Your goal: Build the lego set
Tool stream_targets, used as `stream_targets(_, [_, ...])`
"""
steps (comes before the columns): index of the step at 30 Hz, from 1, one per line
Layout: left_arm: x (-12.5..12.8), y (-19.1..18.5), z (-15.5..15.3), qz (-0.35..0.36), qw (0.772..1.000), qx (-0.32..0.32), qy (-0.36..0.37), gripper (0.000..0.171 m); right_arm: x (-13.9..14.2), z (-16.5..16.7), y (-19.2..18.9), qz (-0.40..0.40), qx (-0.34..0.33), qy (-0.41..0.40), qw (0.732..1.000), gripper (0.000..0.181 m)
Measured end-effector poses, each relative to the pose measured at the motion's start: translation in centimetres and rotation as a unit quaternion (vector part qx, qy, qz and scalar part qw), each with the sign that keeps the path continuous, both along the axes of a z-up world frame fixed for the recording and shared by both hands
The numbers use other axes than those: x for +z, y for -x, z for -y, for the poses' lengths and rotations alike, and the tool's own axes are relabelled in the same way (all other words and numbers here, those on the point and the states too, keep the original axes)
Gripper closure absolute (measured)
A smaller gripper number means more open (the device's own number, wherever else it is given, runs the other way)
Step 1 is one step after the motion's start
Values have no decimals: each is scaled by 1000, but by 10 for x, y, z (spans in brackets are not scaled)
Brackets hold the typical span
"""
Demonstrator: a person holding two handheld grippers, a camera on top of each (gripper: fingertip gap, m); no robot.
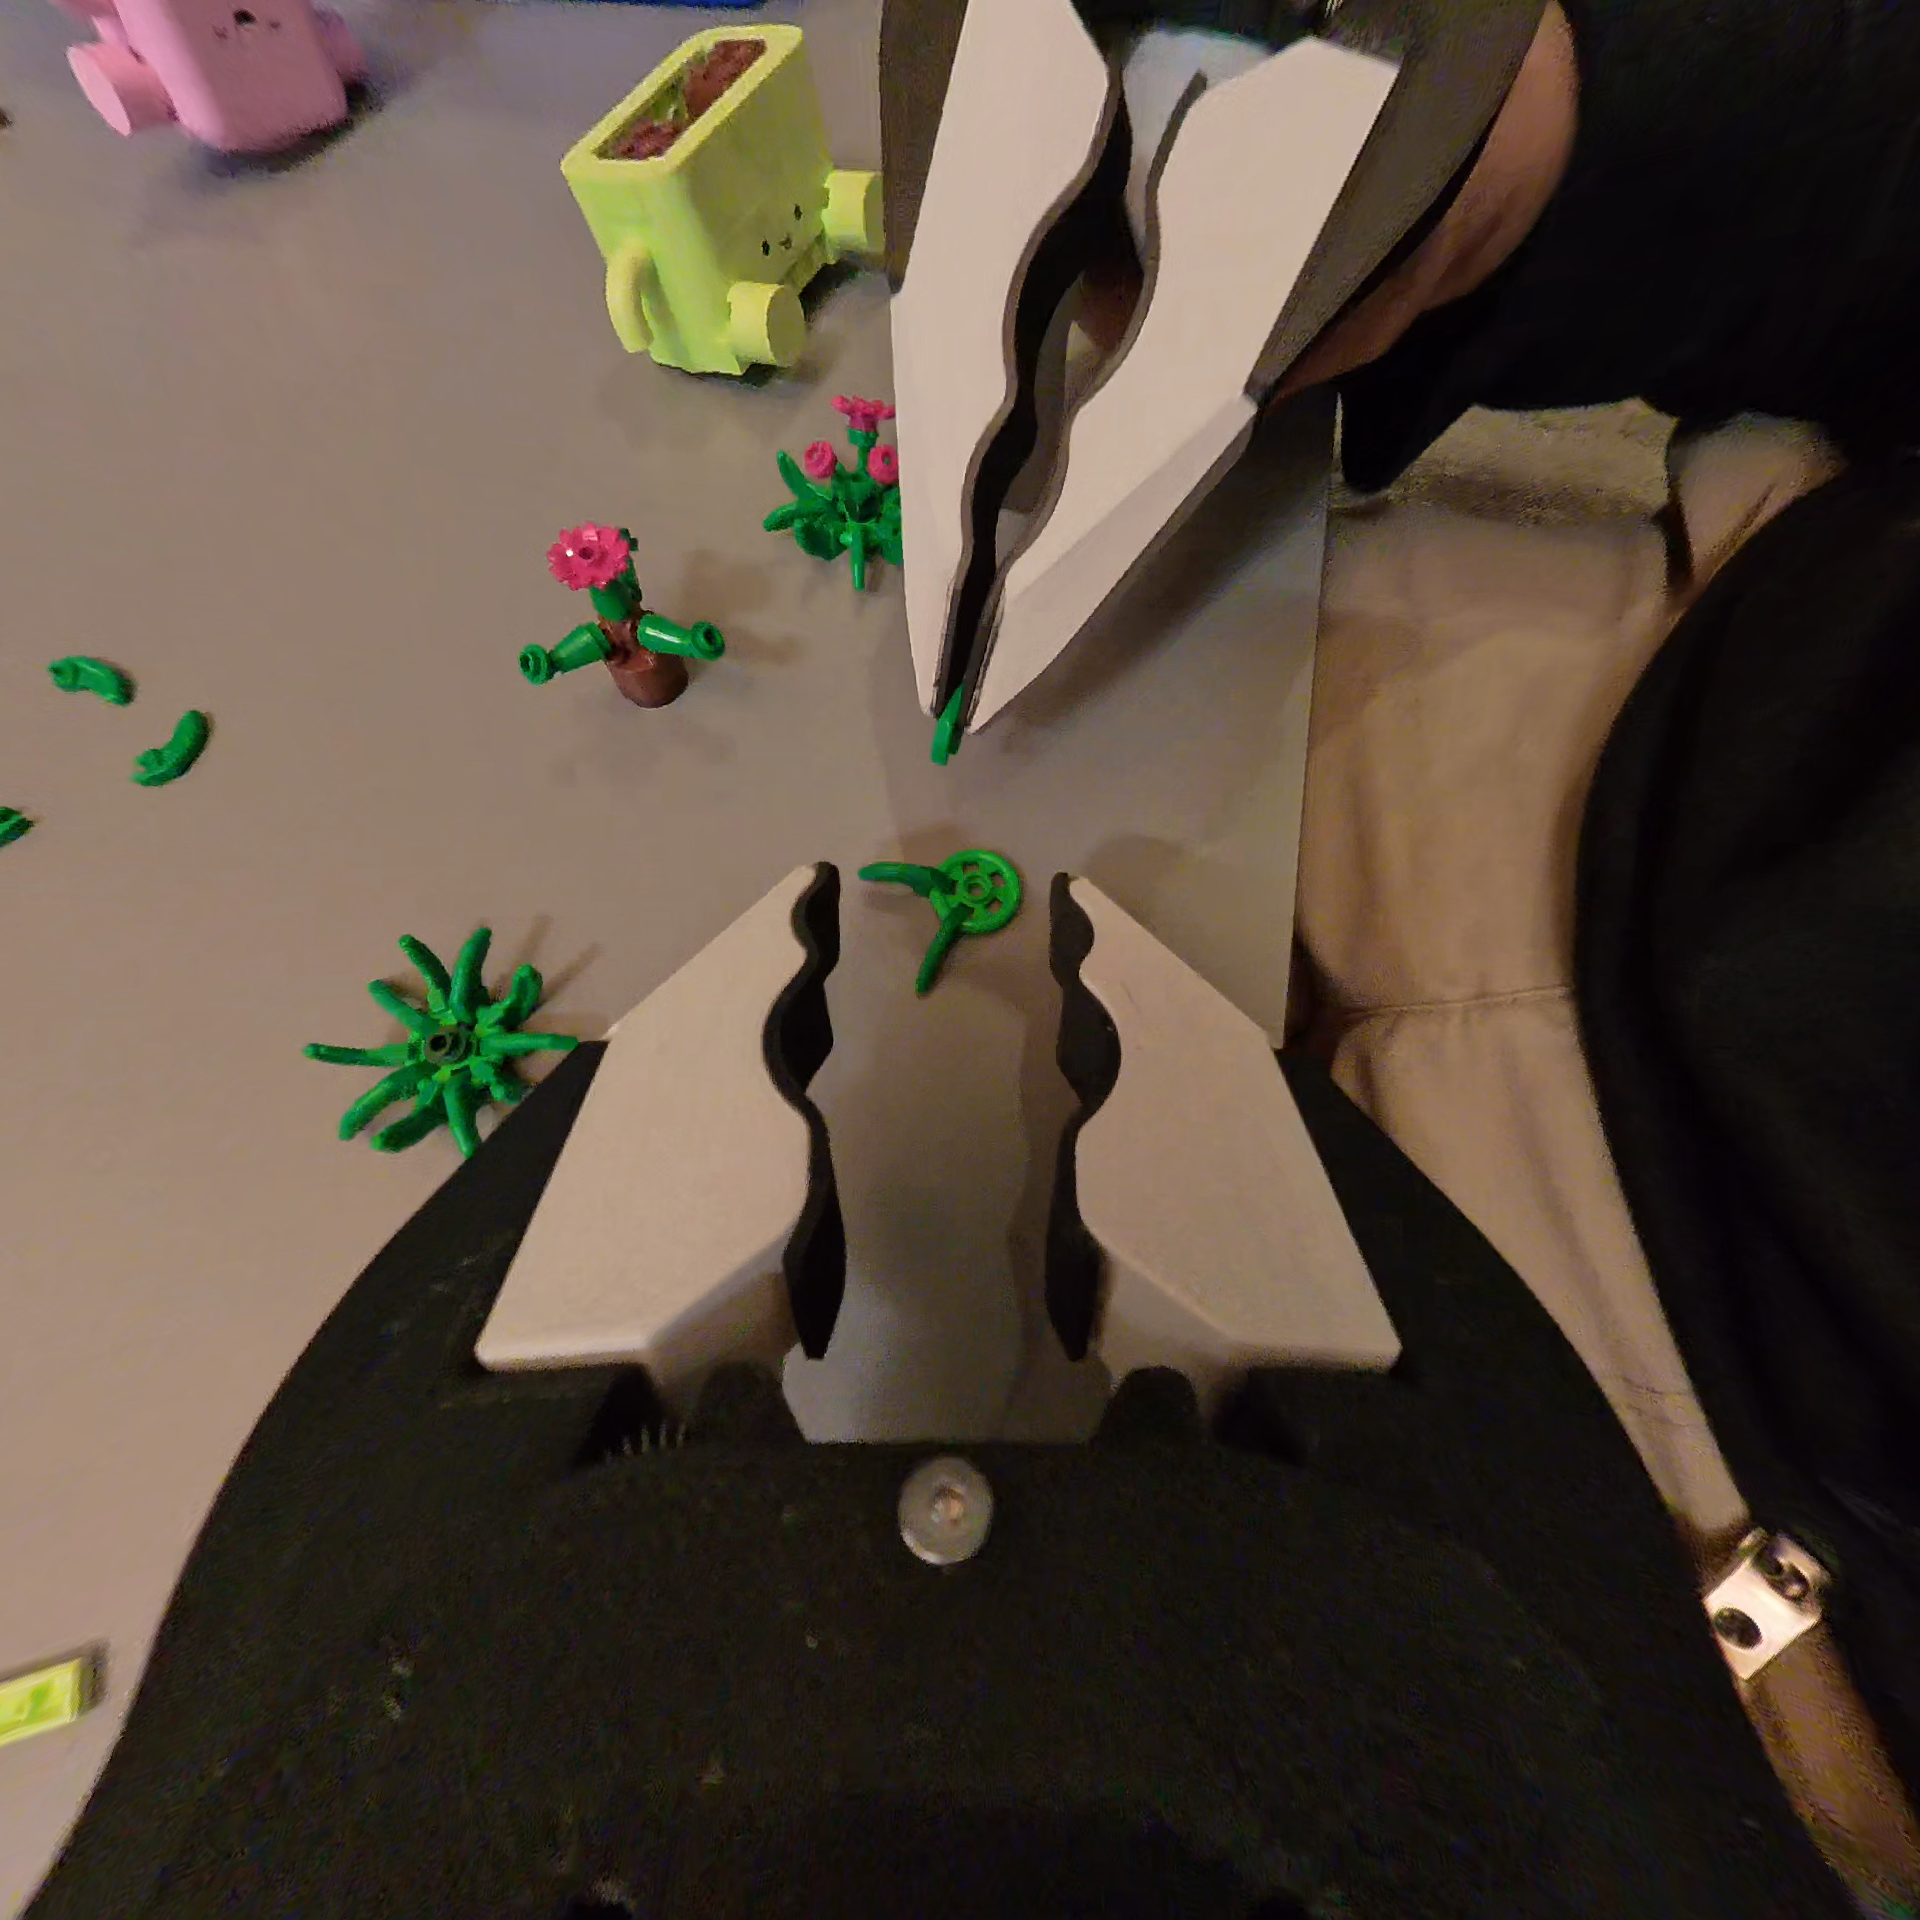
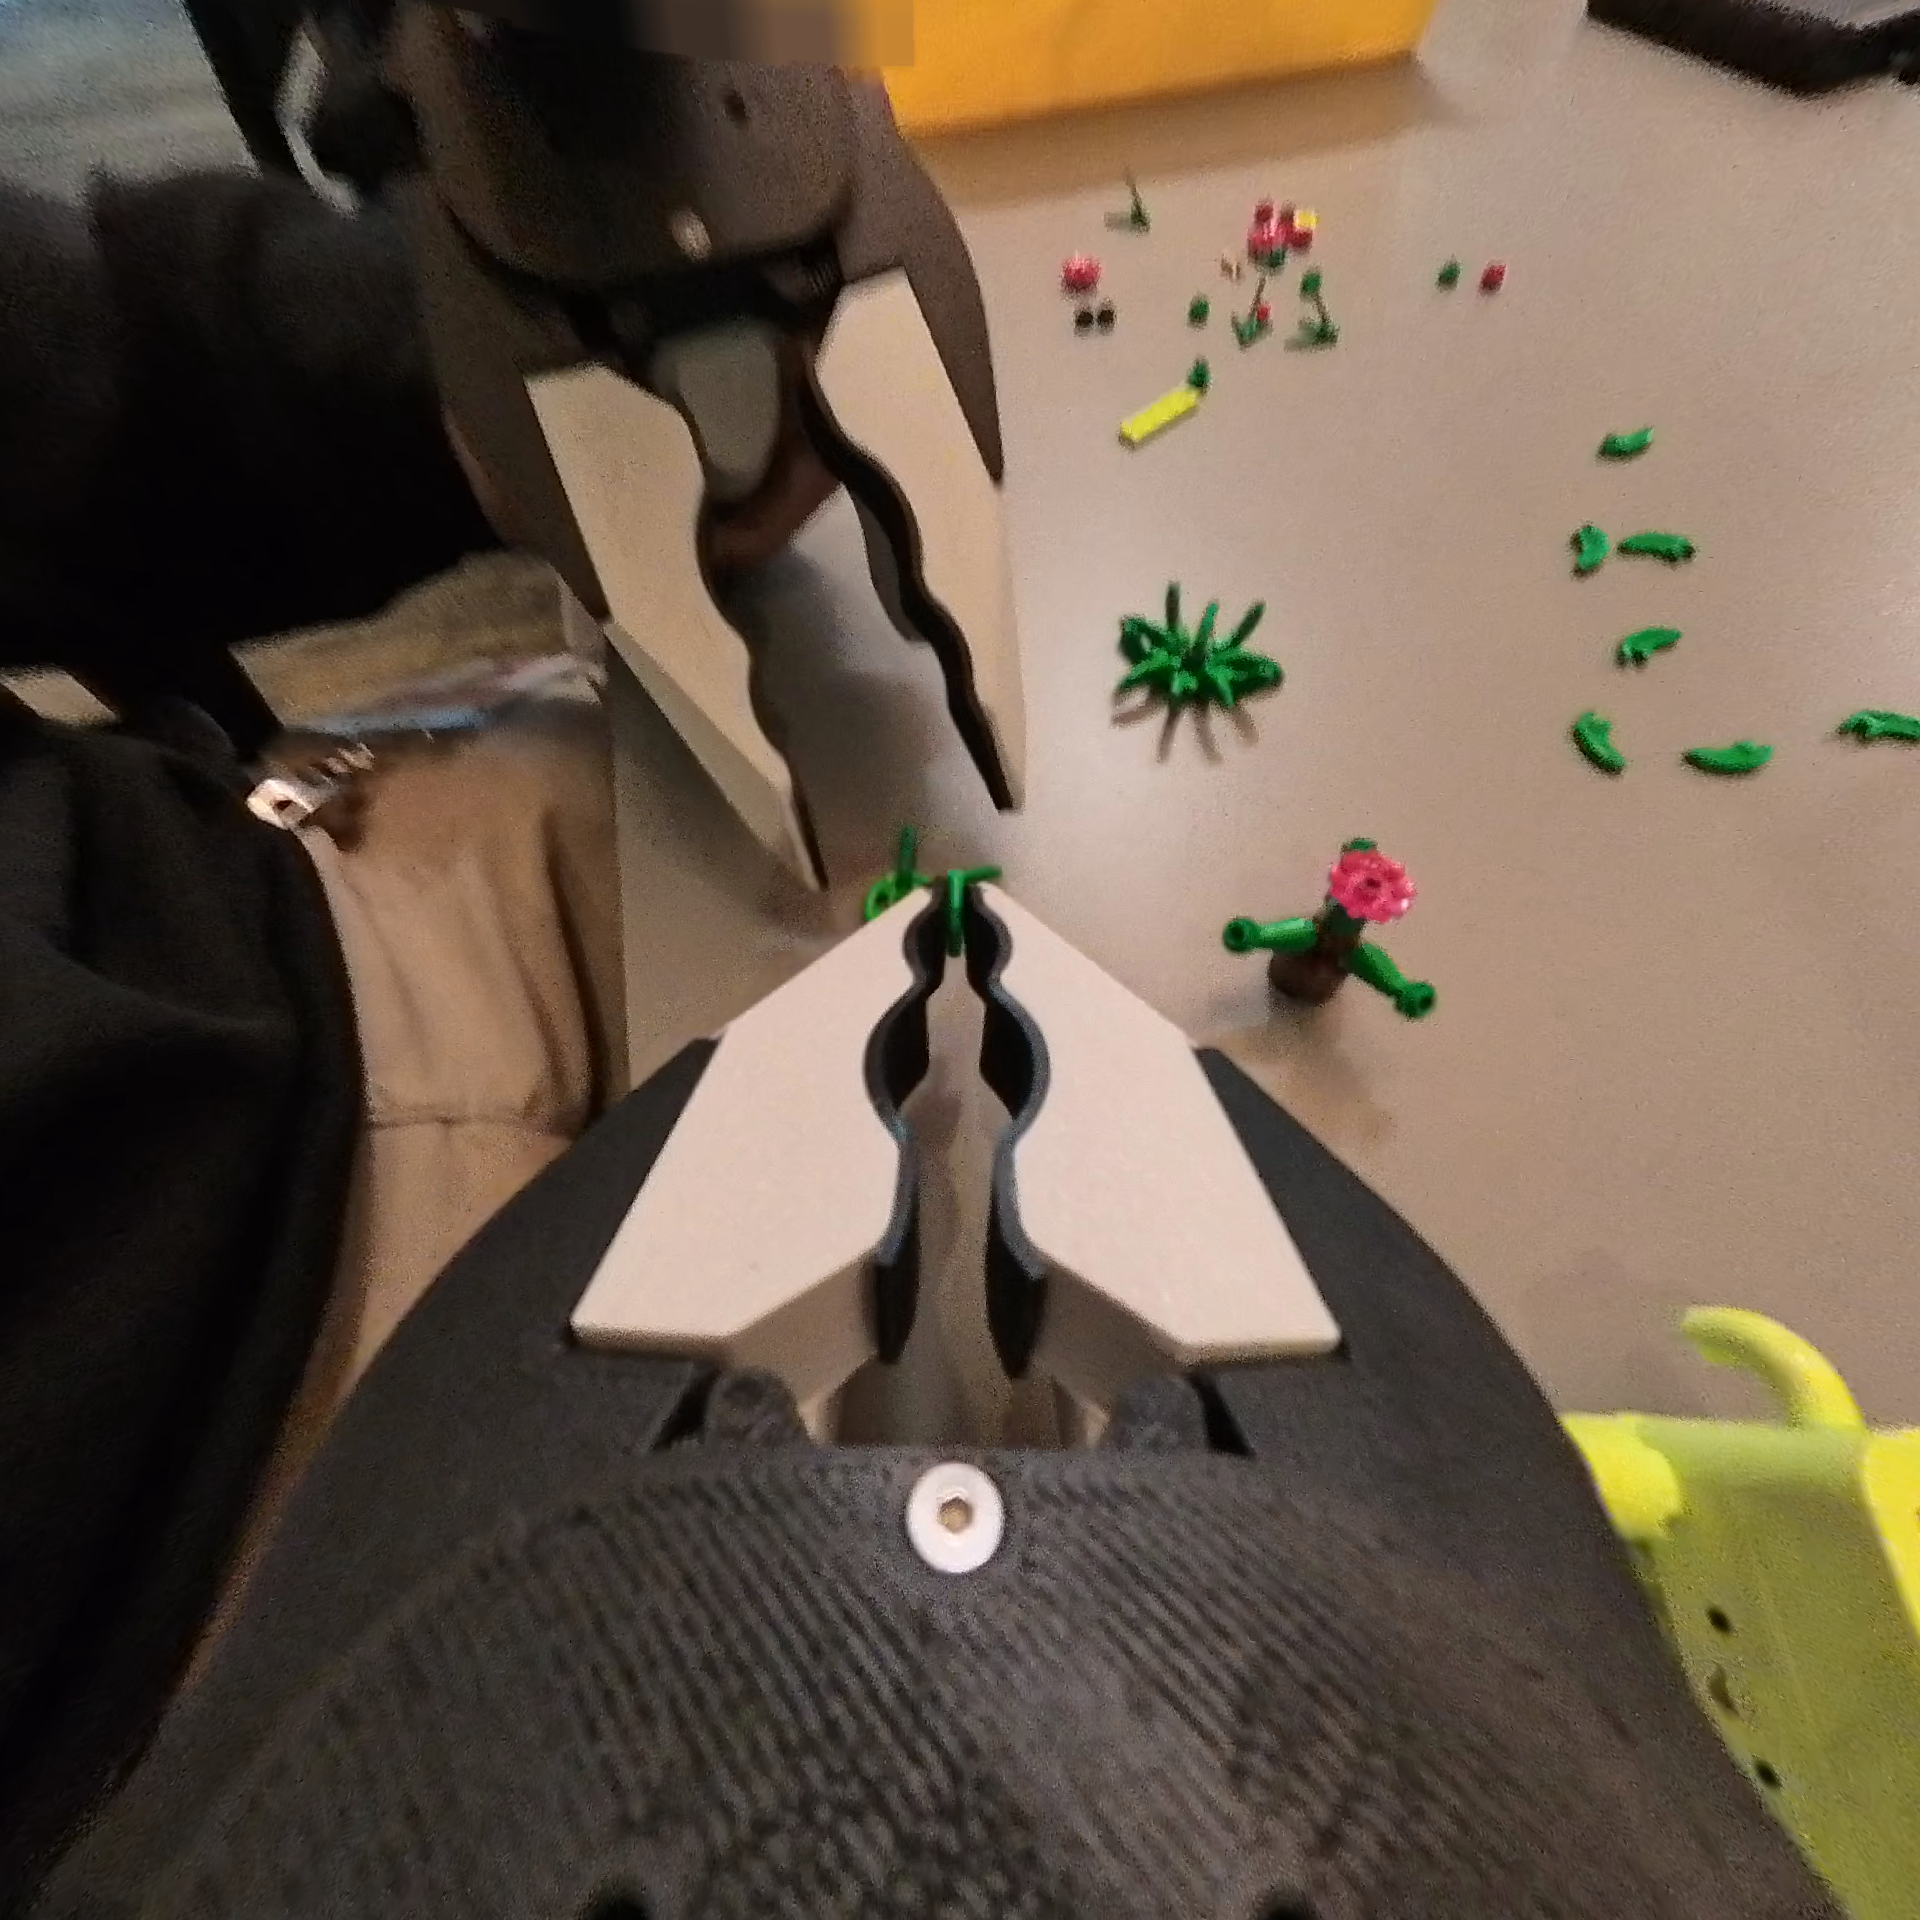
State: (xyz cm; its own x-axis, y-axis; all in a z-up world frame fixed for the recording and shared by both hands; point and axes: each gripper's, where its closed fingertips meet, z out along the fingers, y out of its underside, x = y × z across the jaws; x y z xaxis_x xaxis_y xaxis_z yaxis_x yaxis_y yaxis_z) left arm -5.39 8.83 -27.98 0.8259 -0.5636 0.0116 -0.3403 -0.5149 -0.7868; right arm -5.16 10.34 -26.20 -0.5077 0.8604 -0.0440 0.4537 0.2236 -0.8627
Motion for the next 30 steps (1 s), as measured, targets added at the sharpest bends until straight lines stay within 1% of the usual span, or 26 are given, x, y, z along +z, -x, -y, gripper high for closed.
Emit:
stream_targets(3, [0,-1,3,4,1000,-1,4,137,-14,2,-5,22,14,-48,999,181])
stream_targets(7, [-4,-2,3,11,1000,-8,25,141,-16,6,-3,30,52,-75,995,181])
stream_targets(11, [-14,-3,3,-23,999,-6,40,153,-16,8,-2,45,103,-111,987,181])
stream_targets(14, [-17,-4,2,-38,998,-5,43,153,-19,9,-2,56,138,-144,978,181])
stream_targets(17, [-17,-4,1,-31,998,-3,47,152,-23,7,-1,69,159,-169,970,181])
stream_targets(21, [-17,-4,0,-30,998,0,48,152,-27,8,-1,84,183,-184,962,181])
stream_targets(25, [-17,-4,-2,-32,998,2,47,151,-27,10,0,92,195,-188,958,181])
stream_targets(30, [-17,-4,-2,-11,998,2,58,152,-28,10,0,120,202,-200,951,181])
